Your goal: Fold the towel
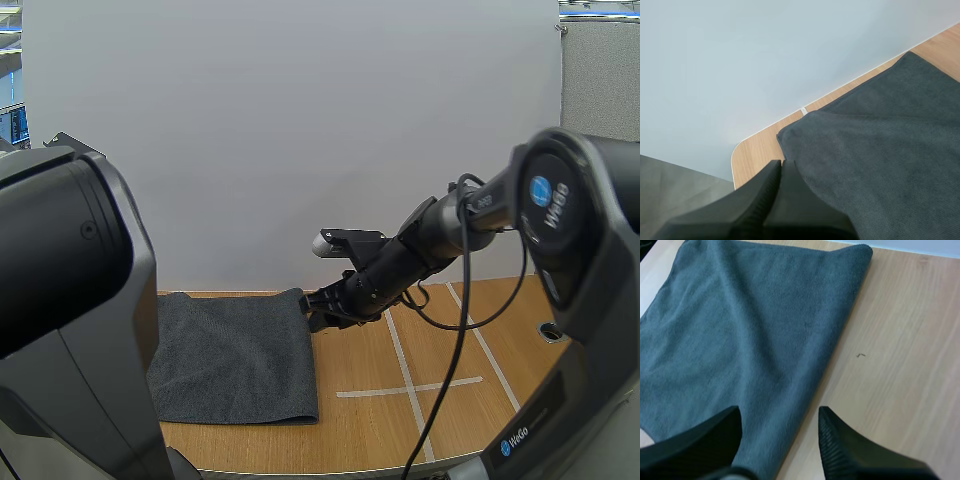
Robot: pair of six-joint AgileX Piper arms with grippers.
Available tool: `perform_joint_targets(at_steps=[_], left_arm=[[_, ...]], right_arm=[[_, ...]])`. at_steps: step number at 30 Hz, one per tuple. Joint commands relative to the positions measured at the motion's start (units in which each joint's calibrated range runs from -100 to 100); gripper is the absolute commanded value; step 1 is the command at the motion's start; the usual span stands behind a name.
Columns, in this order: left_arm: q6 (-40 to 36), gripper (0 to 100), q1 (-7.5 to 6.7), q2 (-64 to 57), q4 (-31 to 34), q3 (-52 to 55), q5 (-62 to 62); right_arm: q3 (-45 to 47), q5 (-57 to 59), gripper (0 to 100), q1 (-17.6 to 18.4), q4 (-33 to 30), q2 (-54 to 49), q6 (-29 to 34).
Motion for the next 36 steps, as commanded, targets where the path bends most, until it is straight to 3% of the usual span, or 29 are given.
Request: perform_joint_targets(at_steps=[1, 14, 20, 21, 23, 36], left_arm=[[-0.3, 0, -0.23, -0.6, -1.1, -0.3, 0.9], [-0.3, 0, -0.70, -0.8, -0.6, -0.3, 0.9], [-0.3, 0, -5.46, -0.8, -0.2, -0.3, 0.9], [-0.3, 0, -6.76, -1.0, -0.2, -0.3, 0.9], [-0.3, 0, -7.68, -1.7, -0.2, -0.3, 0.9], [-0.3, 0, -7.84, -4.4, -0.2, -0.3, 0.9]], right_arm=[[-4.1, 0.0, 79, -0.2, 4.7, 7.5, -4.4], [-8.7, 1.2, 79, -0.2, 10.4, 19.8, -10.4], [-11.3, 3.2, 79, -0.2, 11.8, 23.6, -11.2], [-11.5, 3.4, 79, -0.2, 12.1, 24.0, -11.5], [-12.2, 3.8, 79, -0.2, 12.5, 24.9, -11.5], [-13.0, 8.1, 79, -0.1, 17.8, 29.9, -14.9]])
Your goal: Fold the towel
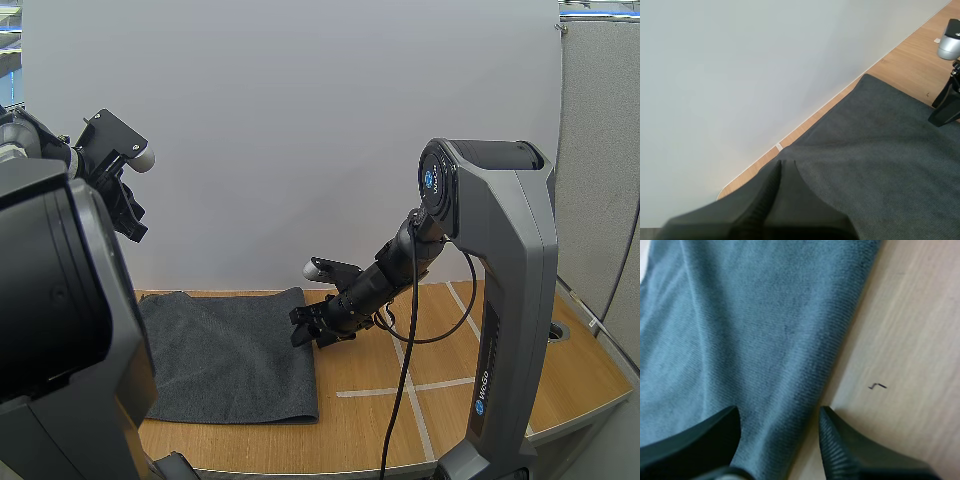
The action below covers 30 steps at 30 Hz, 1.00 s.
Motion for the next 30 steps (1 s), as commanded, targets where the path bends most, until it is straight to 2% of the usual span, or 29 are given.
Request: perform_joint_targets(at_steps=[1, 8, 10, 11, 15, 16, 17, 24, 30], left_arm=[[-0.3, 0, -0.28, -0.5, -0.7, -0.3, 0.6], [-0.3, 0, -0.28, -0.5, -0.7, -0.3, 0.6], [-0.3, 0, -0.28, -0.5, -0.7, -0.3, 0.6], [-0.3, 0, -0.28, -0.5, -0.7, -0.3, 0.6], [-0.3, 0, -0.28, -0.5, -0.7, -0.3, 0.6], [-0.3, 0, -0.28, -0.5, -0.7, -0.3, 0.6], [-0.3, 0, -0.28, -0.5, -0.7, -0.3, 0.6], [-0.3, 0, -0.28, -0.5, -0.7, -0.3, 0.6], [-0.3, 0, -0.28, -0.5, -0.7, -0.3, 0.6]], right_arm=[[-0.3, 4.9, 79, -0.1, 3.6, 1.5, -2.8], [-0.3, 6.7, 79, -0.1, 4.6, 1.9, -3.7], [-0.3, 6.7, 76, -0.1, 4.6, 1.9, -3.7], [-0.3, 6.7, 70, -0.1, 4.5, 1.9, -3.7], [-0.3, 6.7, 29, -0.1, 2.7, 1.9, -3.7], [-0.3, 6.7, 12, -0.1, 2.3, 1.9, -3.7], [-0.3, 6.7, 1, -0.1, 2.0, 1.9, -3.7], [-0.3, 6.7, 0, -0.4, -3.4, 1.9, -2.1], [-0.3, 6.7, 0, -3.0, -7.0, 1.3, -0.5]])
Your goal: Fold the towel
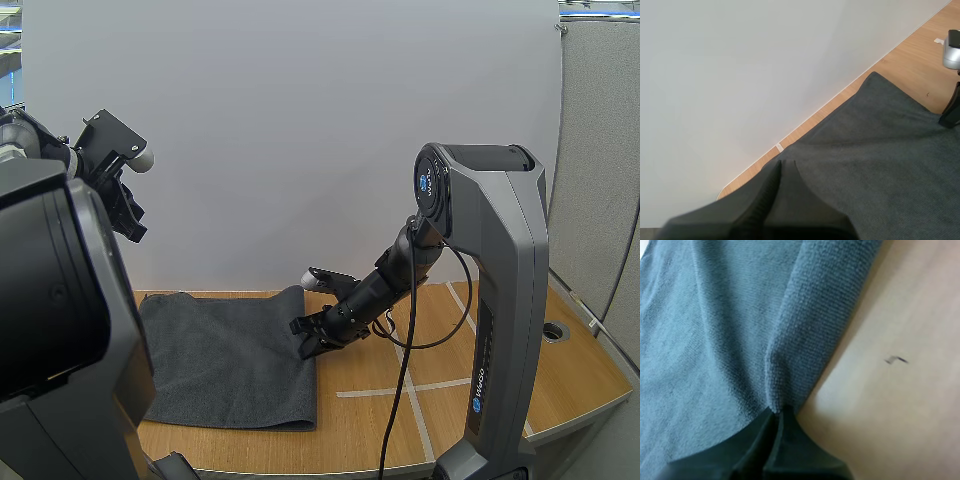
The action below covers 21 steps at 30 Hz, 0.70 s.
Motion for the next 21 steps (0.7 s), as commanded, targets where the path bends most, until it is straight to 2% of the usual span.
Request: perform_joint_targets(at_steps=[1, 14, 21], left_arm=[[-0.3, 0, -0.28, -0.5, -0.7, -0.3, 0.6], [-0.3, 0, -0.28, -0.5, -0.7, -0.3, 0.6], [-0.3, 0, -0.28, -0.5, -0.7, -0.3, 0.6]], right_arm=[[-0.2, 0.5, 0, -2.7, -5.1, -1.1, 1.3], [-0.2, 2.7, 0, -10.4, -12.5, -6.3, 1.6], [-2.8, 9.9, 0, -15.0, -14.7, -6.7, 1.6]])
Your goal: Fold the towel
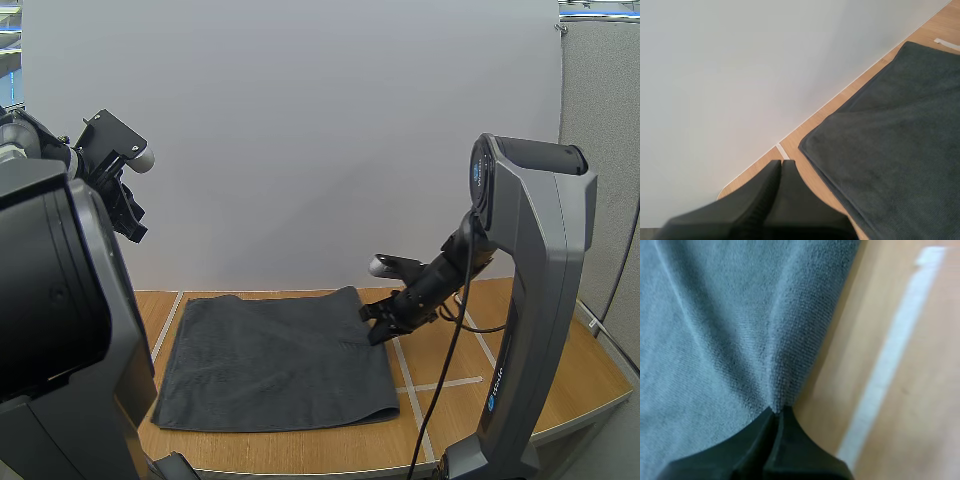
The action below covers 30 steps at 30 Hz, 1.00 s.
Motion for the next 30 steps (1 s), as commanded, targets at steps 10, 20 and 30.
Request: perform_joint_targets(at_steps=[10, 20, 30], left_arm=[[-0.3, 0, -0.28, -0.5, -0.7, -0.3, 0.6], [-0.3, 0, -0.28, -0.5, -0.7, -0.3, 0.6], [-0.3, 0, -0.28, -0.5, -0.7, -0.3, 0.6]], right_arm=[[-2.0, 4.9, 0, -7.4, -5.5, -1.1, -1.4], [-2.0, 1.1, 0, -8.3, -6.6, -1.1, -2.5], [-4.9, -0.4, 0, -8.3, -8.8, -1.1, -0.8]])
